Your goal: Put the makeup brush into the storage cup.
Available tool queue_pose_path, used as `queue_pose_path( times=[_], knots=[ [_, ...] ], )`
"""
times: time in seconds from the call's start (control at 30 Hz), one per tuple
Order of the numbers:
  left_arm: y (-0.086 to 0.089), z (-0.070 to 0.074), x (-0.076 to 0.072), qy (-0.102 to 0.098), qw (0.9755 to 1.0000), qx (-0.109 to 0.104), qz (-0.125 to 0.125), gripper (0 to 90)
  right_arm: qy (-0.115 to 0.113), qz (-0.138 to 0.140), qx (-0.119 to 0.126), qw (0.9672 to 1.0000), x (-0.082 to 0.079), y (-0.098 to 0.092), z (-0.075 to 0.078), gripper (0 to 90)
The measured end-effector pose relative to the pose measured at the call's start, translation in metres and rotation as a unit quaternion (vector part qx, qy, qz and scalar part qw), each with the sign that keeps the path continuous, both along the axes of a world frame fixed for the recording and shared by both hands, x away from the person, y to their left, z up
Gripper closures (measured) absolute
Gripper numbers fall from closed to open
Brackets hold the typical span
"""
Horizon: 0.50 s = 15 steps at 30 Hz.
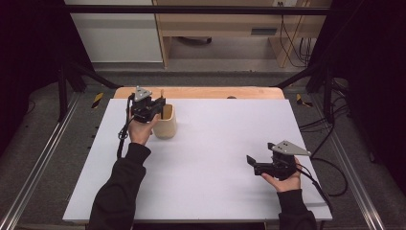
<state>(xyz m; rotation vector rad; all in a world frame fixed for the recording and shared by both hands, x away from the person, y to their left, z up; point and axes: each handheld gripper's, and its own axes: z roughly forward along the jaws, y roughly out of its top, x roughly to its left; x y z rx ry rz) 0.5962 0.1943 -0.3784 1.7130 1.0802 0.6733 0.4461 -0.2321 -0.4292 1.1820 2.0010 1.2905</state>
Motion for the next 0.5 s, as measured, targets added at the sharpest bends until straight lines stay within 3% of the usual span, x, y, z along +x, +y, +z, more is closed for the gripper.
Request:
queue_pose_path(
  times=[0.5],
  knots=[
    [-0.0037,-0.0089,0.0027,0.019,0.9998,0.007,-0.001,82.8,-0.001,0.0,0.0,1.0,0.0,0.0004,-0.0002,5.7]
  ],
)
